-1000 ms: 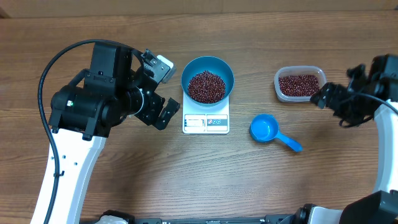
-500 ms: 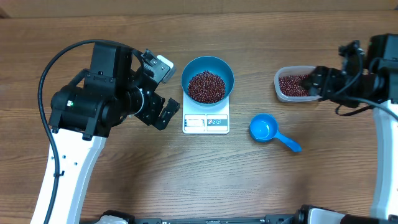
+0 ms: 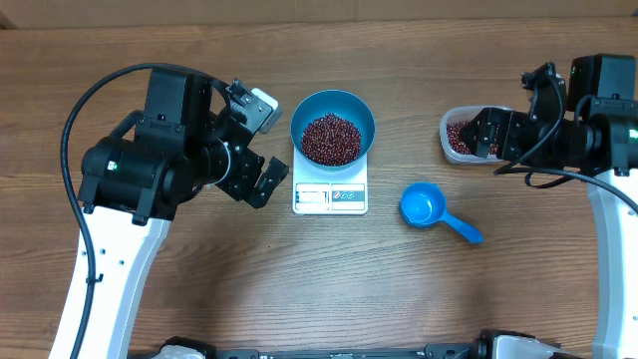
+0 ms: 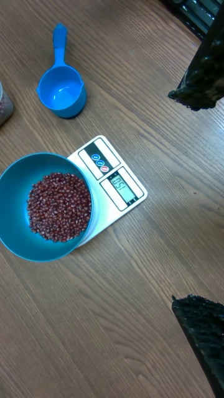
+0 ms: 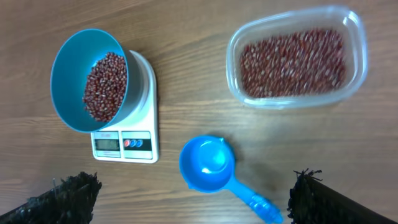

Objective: Scoop item into bowl and weigh 150g on scale

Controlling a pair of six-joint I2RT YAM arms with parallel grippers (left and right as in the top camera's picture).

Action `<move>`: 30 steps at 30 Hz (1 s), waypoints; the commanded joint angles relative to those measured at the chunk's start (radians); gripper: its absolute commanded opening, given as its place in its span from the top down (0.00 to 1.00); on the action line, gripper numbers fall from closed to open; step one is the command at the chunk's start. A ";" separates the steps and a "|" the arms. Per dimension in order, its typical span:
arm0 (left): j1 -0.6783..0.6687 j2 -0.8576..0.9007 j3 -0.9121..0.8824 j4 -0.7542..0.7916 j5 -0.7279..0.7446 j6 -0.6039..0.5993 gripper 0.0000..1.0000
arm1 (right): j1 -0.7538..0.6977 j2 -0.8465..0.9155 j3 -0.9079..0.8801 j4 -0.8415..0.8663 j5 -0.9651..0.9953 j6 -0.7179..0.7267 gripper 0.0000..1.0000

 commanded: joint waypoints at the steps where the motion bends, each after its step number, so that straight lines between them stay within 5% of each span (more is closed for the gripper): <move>1: -0.002 -0.004 0.014 0.004 0.015 0.015 0.01 | 0.006 -0.012 0.032 0.048 0.003 -0.184 0.00; 6: -0.002 -0.004 0.014 0.004 0.015 0.015 0.00 | 0.006 -0.037 0.031 0.125 -0.048 -0.397 0.00; 13: -0.002 -0.004 0.014 0.004 0.015 0.015 0.00 | 0.011 -0.167 -0.075 0.296 -0.047 -0.442 0.00; 25: -0.002 -0.004 0.014 0.004 0.015 0.015 0.00 | 0.011 -0.694 -0.873 1.037 -0.061 -0.333 0.00; 30: -0.002 -0.004 0.014 0.004 0.015 0.015 0.00 | 0.011 -0.956 -1.109 1.154 -0.143 -0.319 0.00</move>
